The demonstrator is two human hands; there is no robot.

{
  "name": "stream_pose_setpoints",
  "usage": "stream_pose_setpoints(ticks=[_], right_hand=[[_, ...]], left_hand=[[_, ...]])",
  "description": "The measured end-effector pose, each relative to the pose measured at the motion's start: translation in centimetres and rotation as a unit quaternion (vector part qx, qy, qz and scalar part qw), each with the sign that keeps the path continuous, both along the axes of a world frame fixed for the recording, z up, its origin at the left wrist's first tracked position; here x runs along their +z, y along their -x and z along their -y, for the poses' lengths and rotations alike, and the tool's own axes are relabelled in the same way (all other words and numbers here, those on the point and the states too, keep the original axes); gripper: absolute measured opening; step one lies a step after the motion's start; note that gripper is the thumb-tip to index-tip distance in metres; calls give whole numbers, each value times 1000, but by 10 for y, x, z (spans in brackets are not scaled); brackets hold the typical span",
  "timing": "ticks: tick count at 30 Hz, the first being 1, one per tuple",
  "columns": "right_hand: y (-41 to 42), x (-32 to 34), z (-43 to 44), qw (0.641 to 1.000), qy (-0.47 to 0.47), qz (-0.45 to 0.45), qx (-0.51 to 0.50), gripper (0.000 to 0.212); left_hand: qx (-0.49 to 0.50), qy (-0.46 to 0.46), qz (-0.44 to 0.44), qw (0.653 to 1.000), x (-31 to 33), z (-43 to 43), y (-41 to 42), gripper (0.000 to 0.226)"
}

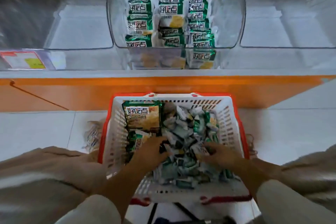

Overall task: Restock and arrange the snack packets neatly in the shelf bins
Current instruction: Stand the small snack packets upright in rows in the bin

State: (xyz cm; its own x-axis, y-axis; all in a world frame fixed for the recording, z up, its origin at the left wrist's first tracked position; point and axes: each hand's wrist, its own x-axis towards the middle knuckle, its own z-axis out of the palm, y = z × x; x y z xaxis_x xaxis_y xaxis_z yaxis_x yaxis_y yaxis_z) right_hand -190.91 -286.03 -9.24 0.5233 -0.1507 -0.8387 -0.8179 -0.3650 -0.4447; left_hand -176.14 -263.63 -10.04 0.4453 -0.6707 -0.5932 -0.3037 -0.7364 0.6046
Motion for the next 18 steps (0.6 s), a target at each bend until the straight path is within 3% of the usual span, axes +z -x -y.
stream_pose_setpoints(ticks=[3, 5, 8, 12, 18], right_hand=[[-3, -11, 3, 985, -18, -96, 145, 81], [-6, -16, -3, 977, -9, -108, 182, 83], [-7, -25, -8, 987, 25, -76, 141, 58], [-6, -26, -13, 990, -21, -43, 132, 64], [2, -30, -36, 990, 52, 6, 129, 48]], left_hand=[[-77, -87, -87, 989, -22, -3, 9, 70], [-104, -116, -79, 985, -29, -2, 13, 77], [-96, -132, -68, 984, -35, 1, 15, 77], [-80, -148, -86, 982, -38, 3, 14, 69], [-37, -151, -102, 983, -32, 2, 17, 67]])
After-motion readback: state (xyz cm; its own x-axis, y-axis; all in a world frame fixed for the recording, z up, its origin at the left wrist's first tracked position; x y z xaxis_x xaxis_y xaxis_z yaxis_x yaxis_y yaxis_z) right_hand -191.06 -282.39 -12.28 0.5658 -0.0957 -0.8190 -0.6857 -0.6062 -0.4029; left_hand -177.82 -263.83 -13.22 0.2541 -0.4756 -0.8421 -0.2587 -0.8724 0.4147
